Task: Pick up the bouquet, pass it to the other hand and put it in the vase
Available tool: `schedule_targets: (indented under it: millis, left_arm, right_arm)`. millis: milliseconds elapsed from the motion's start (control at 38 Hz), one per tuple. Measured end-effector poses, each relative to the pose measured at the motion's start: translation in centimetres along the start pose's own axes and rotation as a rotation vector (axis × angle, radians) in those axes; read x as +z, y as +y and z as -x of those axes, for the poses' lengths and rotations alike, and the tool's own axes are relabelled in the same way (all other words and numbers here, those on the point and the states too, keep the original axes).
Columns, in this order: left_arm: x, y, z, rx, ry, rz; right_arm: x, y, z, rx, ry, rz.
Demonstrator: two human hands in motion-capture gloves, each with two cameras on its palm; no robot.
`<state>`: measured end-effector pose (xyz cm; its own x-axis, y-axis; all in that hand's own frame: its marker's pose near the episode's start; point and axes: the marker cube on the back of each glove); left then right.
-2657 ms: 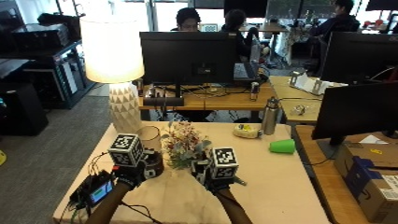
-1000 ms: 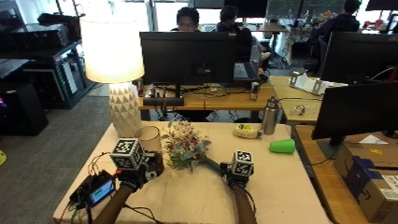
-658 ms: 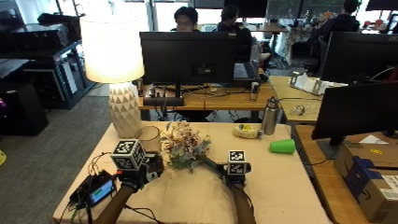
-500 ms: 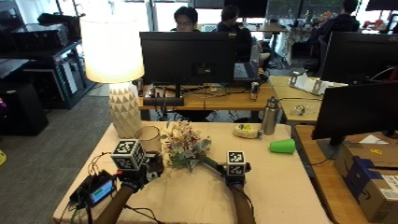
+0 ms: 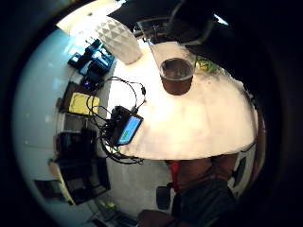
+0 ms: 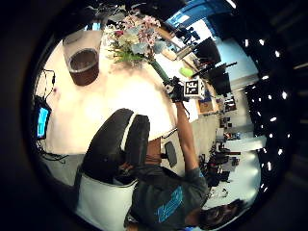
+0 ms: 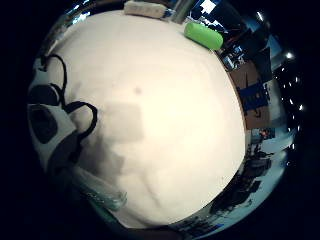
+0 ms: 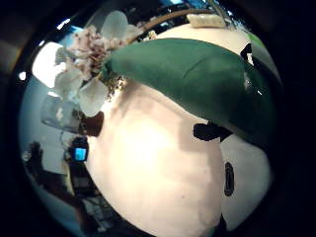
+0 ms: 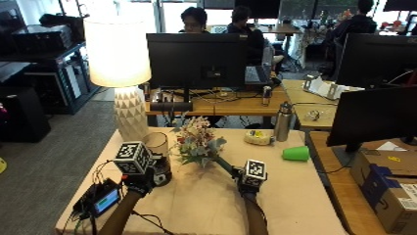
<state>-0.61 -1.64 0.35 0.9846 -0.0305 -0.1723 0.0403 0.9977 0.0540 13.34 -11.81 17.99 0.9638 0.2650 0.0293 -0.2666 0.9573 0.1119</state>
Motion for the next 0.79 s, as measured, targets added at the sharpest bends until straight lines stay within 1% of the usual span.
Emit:
schedule_targets:
  millis: [132,263,368,474,605,658,789]
  left_arm:
    - [-1.5,-0.1,-1.1,0.011,0.026,-0.048]
    - [-1.9,-0.7,-3.3,0.041,0.088,-0.077]
    - [-1.7,-1.7,-5.3,0.069,0.169,-0.084]
    - [-1.8,-3.1,-7.7,0.111,0.354,-0.075]
    - [-2.4,-5.9,-11.2,0.160,0.700,-0.078]
    - [-2.6,-6.9,-12.5,0.176,0.815,-0.090]
    - [-3.5,-8.1,-15.2,0.194,0.996,-0.097]
  right_arm:
    - [-2.9,0.1,0.1,0.037,-0.175,-0.056]
    - [-7.2,0.9,1.5,0.052,-0.446,-0.110]
    - [-10.1,1.9,3.0,0.037,-0.635,-0.142]
    - [-12.3,2.5,4.6,0.002,-0.796,-0.183]
    - [-14.1,3.3,7.5,-0.093,-0.979,-0.211]
    - [-14.5,3.6,8.7,-0.134,-1.046,-0.213]
    - [-15.3,4.5,11.1,-0.189,-1.139,-0.195]
